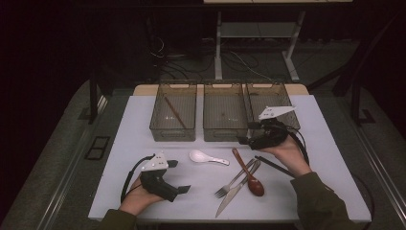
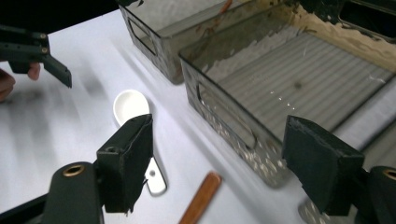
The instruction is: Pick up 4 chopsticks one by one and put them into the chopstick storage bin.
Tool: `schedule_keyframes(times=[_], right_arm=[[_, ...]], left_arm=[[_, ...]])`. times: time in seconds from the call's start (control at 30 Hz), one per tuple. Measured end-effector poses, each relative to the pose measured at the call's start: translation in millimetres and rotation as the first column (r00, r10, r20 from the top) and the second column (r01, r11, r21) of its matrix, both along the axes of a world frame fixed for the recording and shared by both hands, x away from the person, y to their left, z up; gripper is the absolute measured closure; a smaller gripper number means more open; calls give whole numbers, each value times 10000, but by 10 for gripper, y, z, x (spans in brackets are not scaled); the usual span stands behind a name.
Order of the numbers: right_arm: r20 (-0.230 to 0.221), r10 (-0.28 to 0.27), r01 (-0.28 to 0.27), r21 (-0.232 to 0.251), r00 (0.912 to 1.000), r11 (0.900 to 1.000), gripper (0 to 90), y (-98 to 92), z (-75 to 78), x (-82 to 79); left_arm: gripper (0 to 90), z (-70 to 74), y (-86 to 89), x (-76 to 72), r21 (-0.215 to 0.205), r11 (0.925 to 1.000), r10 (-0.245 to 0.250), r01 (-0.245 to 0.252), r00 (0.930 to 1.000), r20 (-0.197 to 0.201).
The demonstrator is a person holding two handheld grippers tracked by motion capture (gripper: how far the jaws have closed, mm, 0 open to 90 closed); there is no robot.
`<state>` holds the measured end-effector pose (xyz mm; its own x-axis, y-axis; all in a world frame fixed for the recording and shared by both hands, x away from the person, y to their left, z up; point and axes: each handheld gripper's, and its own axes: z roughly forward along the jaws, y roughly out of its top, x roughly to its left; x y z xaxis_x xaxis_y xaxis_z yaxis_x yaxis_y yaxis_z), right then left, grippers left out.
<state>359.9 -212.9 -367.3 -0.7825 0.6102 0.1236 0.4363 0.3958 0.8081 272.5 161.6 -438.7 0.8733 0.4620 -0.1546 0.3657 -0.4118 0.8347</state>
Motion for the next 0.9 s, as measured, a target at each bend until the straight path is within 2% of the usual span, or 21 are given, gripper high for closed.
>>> schedule_keyframes(times=[0.13, 0.37, 0.5, 0.6, 0.77, 0.9], right_arm=[[-30, -16, 16, -54, 10000, 10000, 257, -118, -92, -92], [-39, -187, 186, -315, 9998, 9993, 256, -300, -182, -240], [7, -370, 370, -215, 9993, 9991, 260, -457, -187, -317], [-116, -528, 527, -95, 9985, 9986, 262, -571, -200, -355], [-323, -825, 819, -182, 9961, 9965, 264, -757, -250, -408], [-527, -951, 942, -206, 9941, 9953, 311, -908, -287, -470]], left_arm=[[0, -13, -4, 2, 46, 10000, -21, 21, 9999, -159], [0, 7, 6, -11, 80, 10000, -31, 32, 10000, -68], [0, 10, 8, -21, 22, 10000, -39, 39, 10000, -20], [0, 13, 4, -22, 37, 10000, -55, 55, 10000, 8], [0, 14, 10, -21, 38, 10000, -38, 38, 10000, -13], [0, 15, 13, -20, 36, 10000, -32, 32, 10000, -9]])
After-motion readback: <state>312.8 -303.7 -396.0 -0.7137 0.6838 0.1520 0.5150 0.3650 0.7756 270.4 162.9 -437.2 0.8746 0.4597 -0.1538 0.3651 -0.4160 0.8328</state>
